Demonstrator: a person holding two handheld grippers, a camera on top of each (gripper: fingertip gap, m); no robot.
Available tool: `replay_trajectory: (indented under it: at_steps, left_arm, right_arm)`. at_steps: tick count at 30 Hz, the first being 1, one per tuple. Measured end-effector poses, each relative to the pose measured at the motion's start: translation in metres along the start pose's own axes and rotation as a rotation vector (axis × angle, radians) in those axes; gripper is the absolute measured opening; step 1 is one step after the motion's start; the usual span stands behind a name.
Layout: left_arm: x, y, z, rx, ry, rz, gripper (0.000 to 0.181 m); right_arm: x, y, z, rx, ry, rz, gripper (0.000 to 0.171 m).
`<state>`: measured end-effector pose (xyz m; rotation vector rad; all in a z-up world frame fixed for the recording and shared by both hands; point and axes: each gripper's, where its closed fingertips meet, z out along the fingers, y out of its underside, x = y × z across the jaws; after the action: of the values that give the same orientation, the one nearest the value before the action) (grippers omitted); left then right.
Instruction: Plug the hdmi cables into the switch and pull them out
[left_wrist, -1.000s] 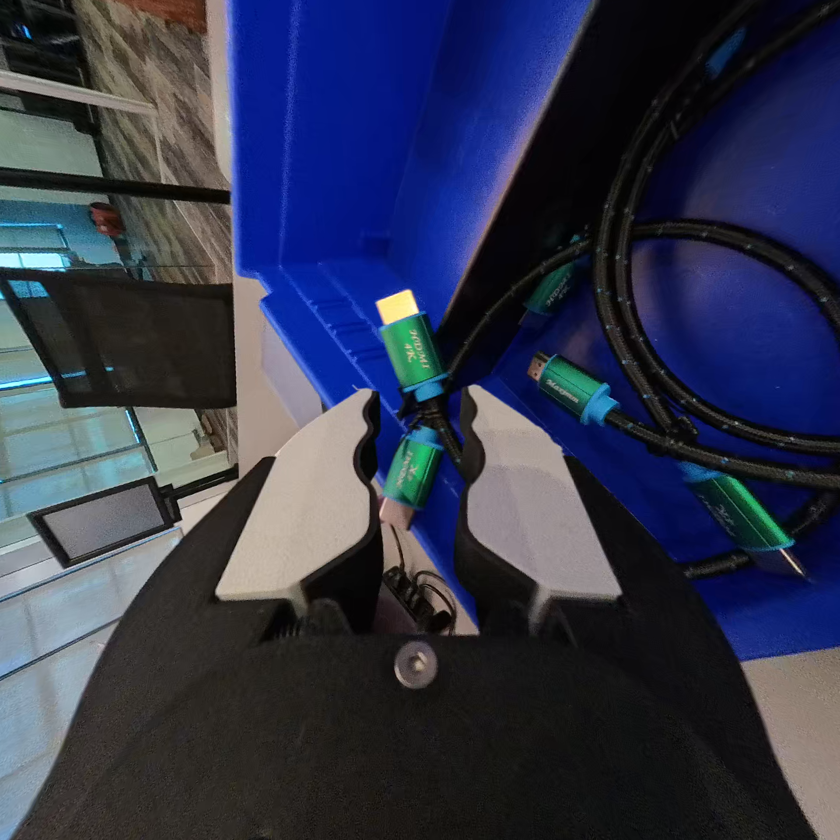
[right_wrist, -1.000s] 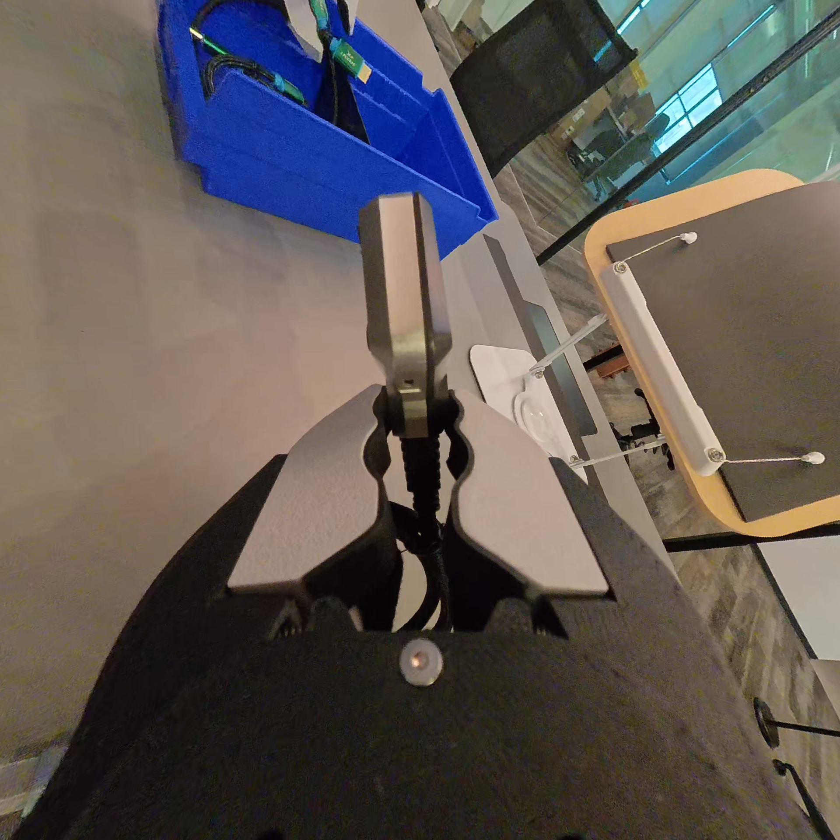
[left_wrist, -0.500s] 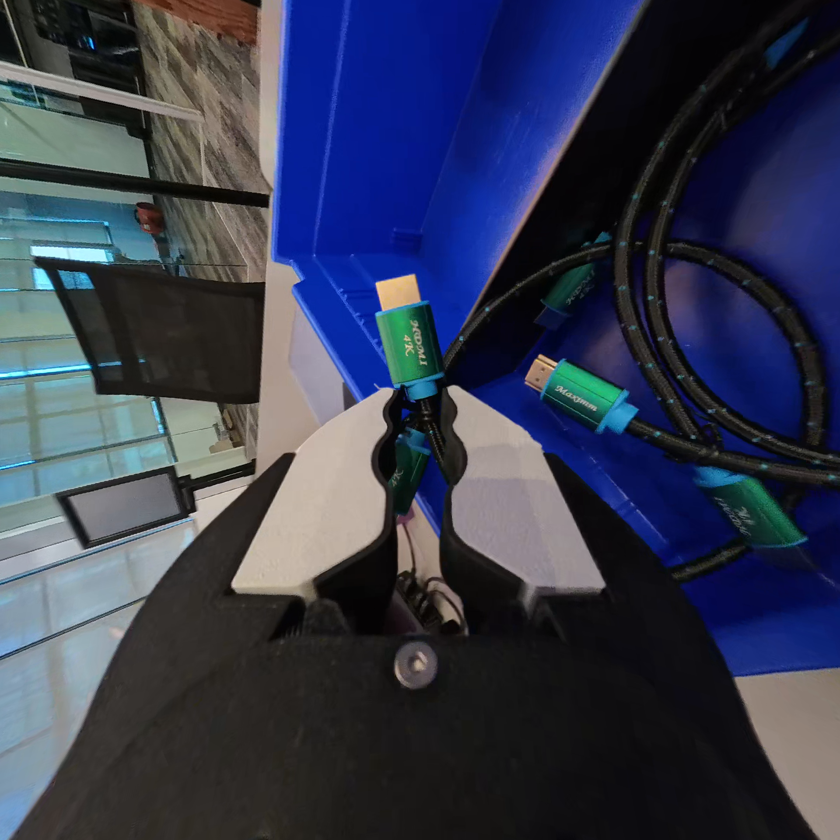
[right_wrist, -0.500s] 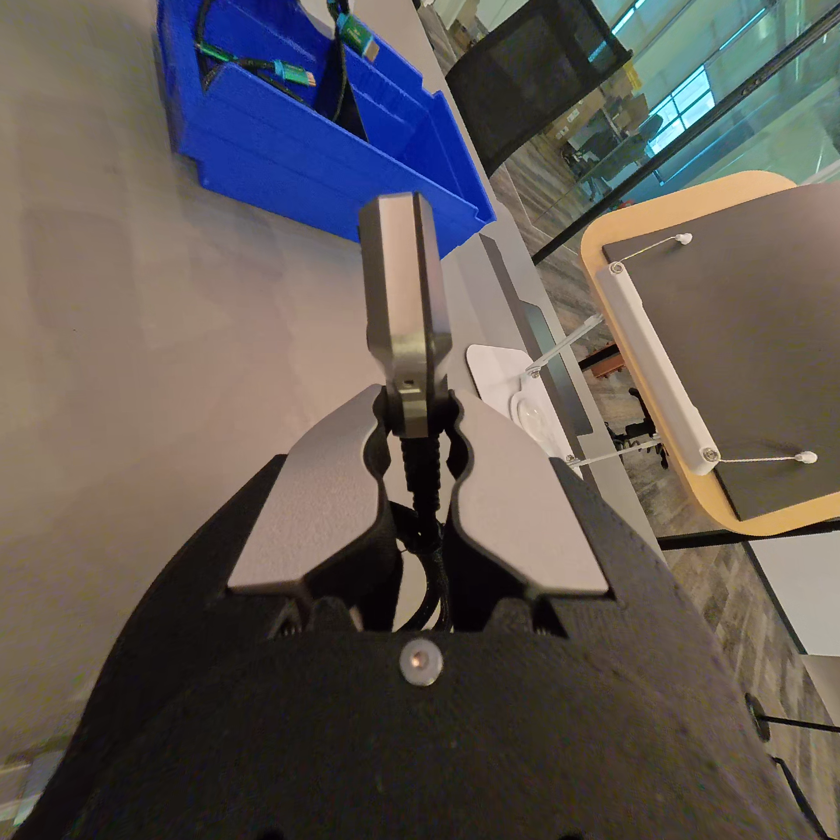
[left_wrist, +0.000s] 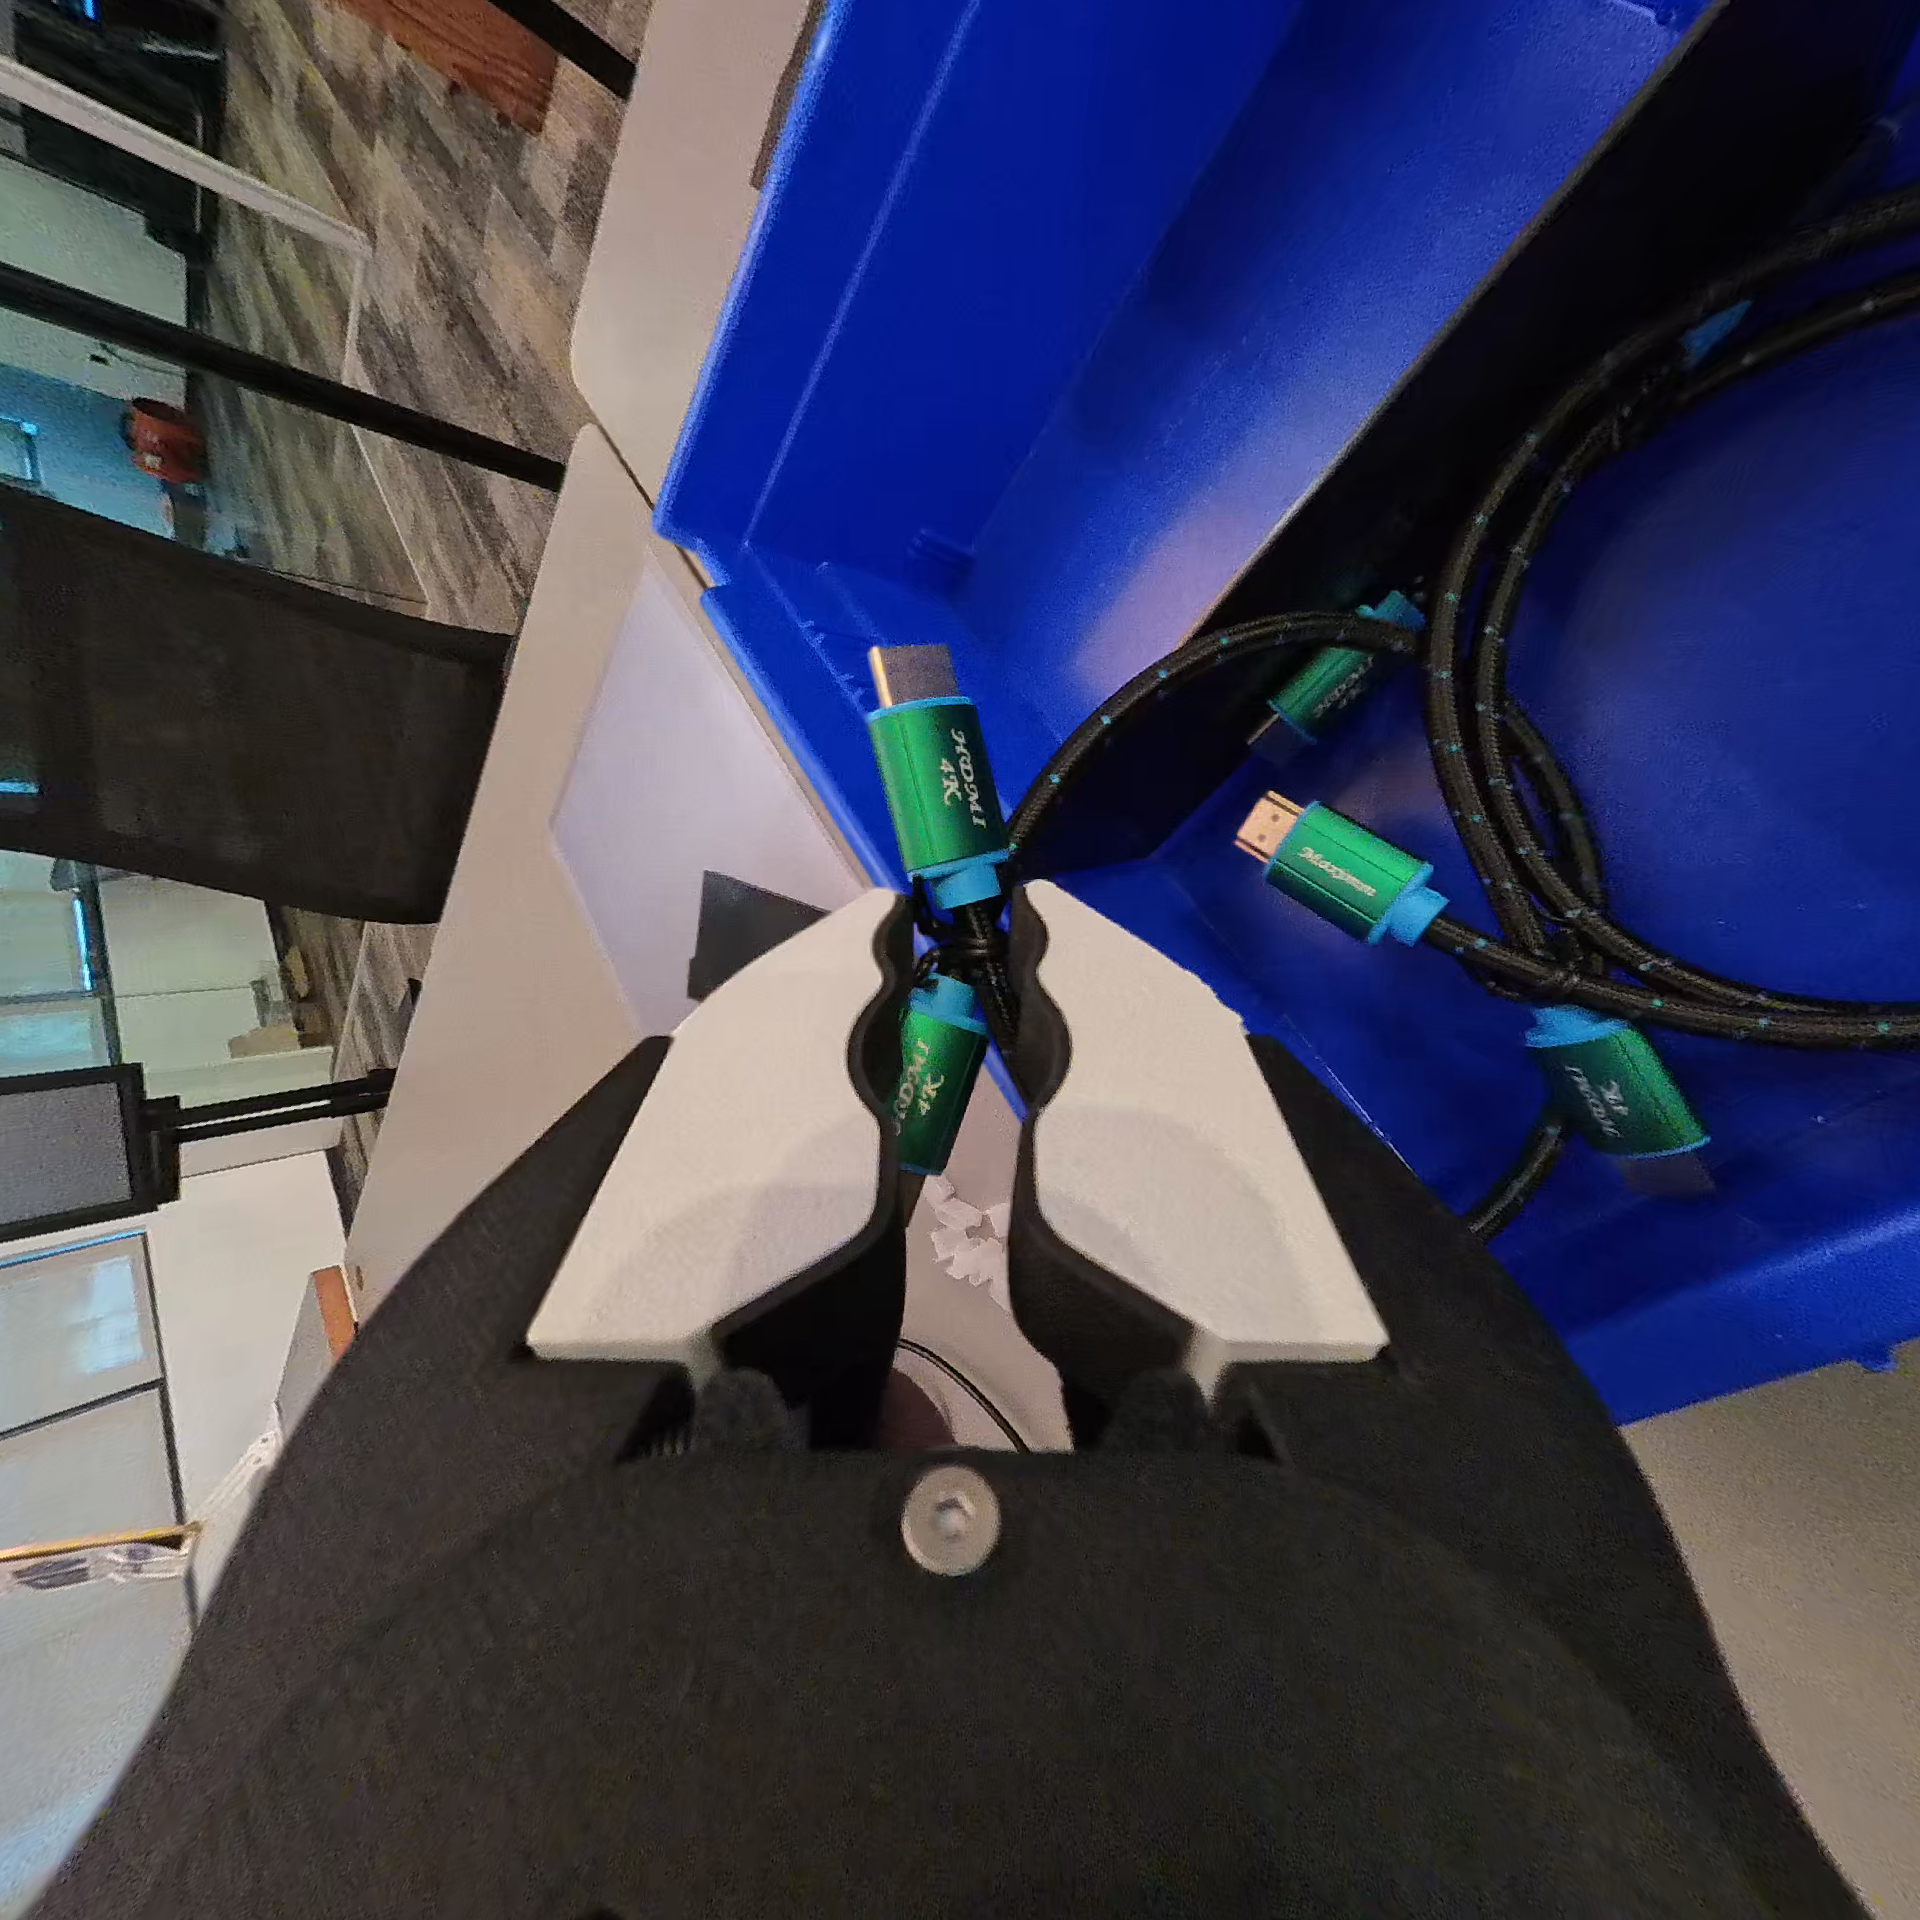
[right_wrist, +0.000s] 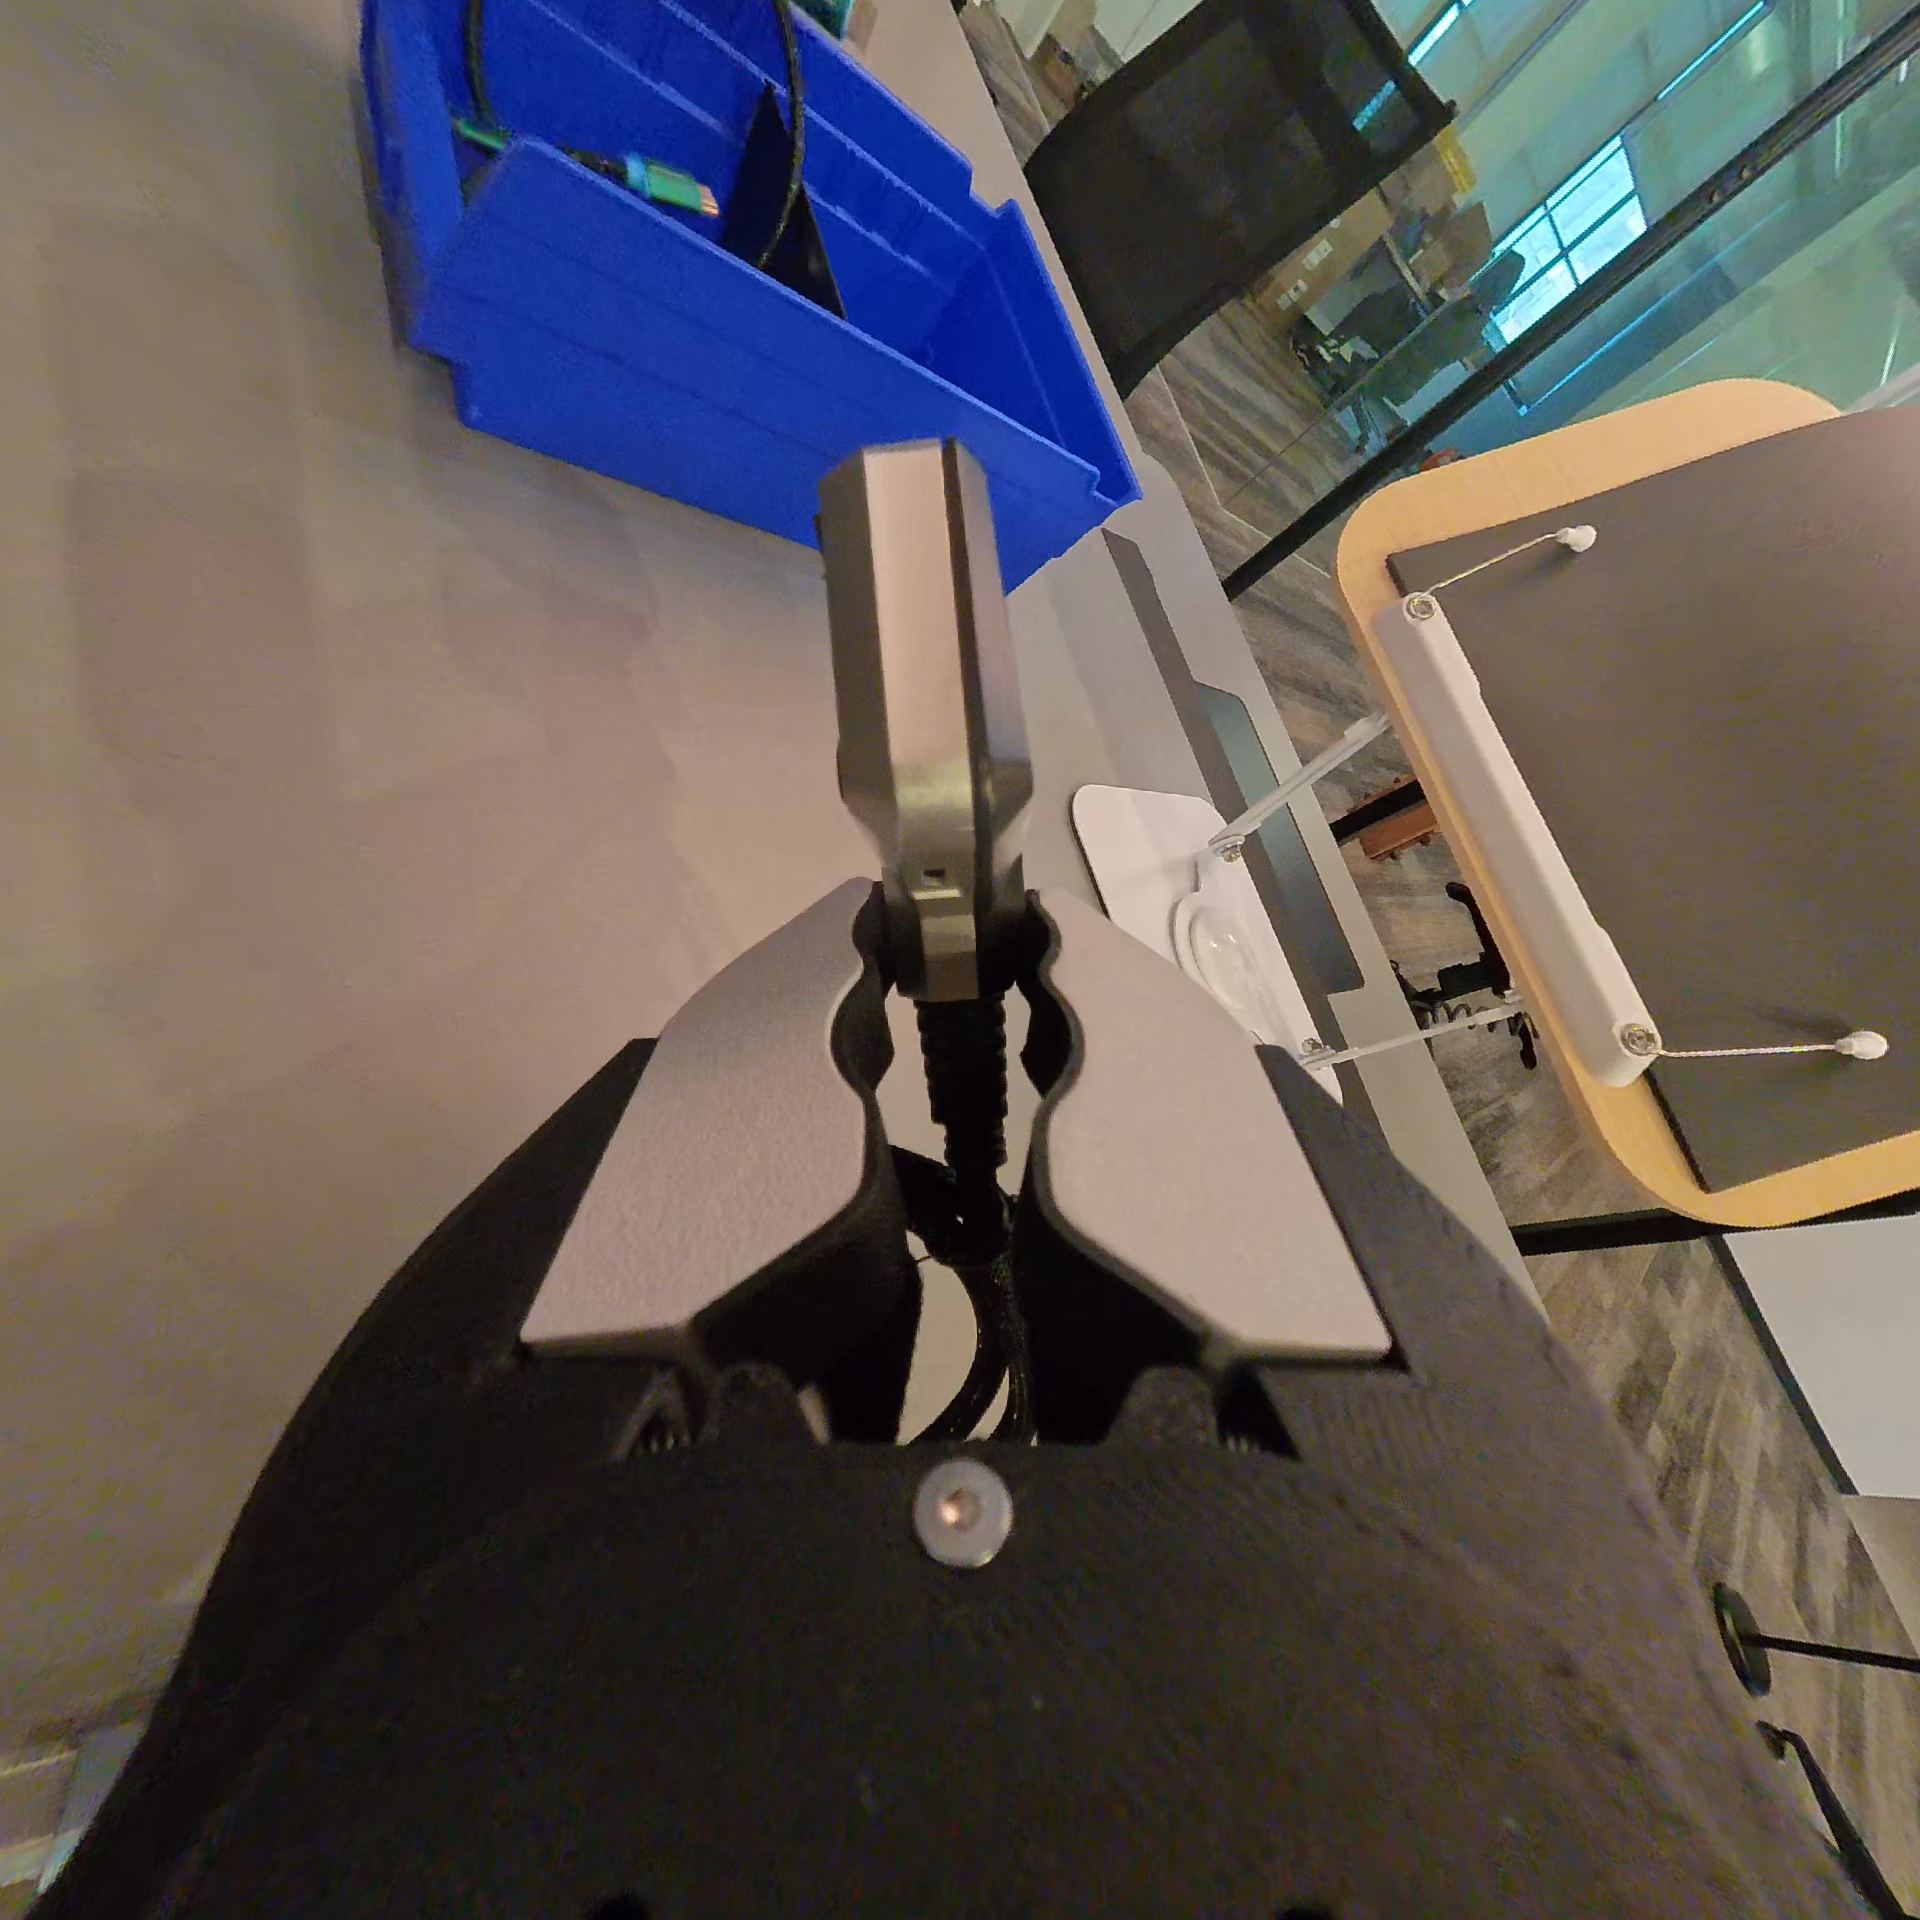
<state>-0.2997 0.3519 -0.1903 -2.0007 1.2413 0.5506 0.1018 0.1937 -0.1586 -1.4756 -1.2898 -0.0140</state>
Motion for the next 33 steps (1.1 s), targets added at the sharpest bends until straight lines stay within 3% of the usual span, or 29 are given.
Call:
replay_trajectory:
  at_steps: [9, 12, 15, 33]
  left_arm:
    - [-0.02, -0.013, -0.019, 0.089, -0.064, -0.024, 0.018]
    - [-0.025, -0.018, -0.027, 0.116, -0.073, -0.035, 0.028]
    - [-0.03, -0.022, -0.033, 0.124, -0.117, 0.004, 0.015]
    - [-0.045, -0.046, -0.055, 0.244, -0.201, 0.001, 0.013]
  right_arm:
    - [0.0, 0.001, 0.001, -0.002, -0.003, 0.002, 0.021]
    - [0.0, 0.001, 0.0, 0.0, -0.003, 0.002, 0.021]
    - [-0.001, 0.001, 0.0, 0.0, -0.004, 0.001, 0.021]
    - [0.0, 0.0, -0.001, 0.003, -0.002, -0.001, 0.021]
